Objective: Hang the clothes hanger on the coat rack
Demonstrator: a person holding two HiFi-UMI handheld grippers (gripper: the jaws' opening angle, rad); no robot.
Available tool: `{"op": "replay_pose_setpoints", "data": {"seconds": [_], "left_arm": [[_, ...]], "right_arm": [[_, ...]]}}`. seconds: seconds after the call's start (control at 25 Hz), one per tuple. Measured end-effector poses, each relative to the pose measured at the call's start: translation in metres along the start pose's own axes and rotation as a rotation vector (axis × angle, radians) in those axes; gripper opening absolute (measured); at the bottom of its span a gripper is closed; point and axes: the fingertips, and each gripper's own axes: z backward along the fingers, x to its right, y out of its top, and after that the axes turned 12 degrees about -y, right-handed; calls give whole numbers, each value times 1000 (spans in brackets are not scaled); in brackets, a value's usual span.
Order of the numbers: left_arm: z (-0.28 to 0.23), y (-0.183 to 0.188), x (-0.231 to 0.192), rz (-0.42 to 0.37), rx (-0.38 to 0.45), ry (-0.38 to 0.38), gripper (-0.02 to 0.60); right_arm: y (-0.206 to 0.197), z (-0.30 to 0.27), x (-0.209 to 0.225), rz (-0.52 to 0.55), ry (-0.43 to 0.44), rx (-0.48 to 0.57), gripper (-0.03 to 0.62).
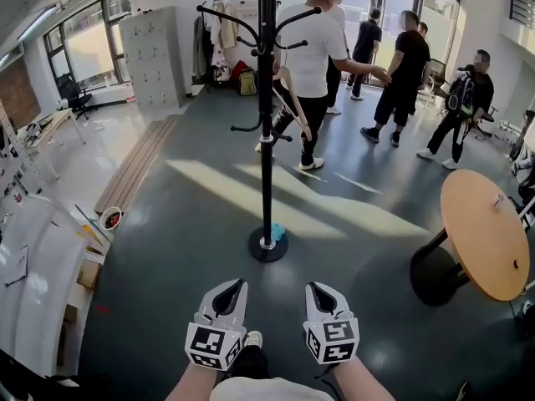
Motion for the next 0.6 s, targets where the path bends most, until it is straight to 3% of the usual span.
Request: {"op": "replay_pose_setpoints", "data": {"seconds": [0.32,0.6], "left_arm": [[52,-13,70,0,-11,24,0],[83,-5,95,-37,-7,59,0]], "right_arm": [[-36,75,9,17,-10,-23,26],[-39,107,4,32,-5,-14,26]]}}
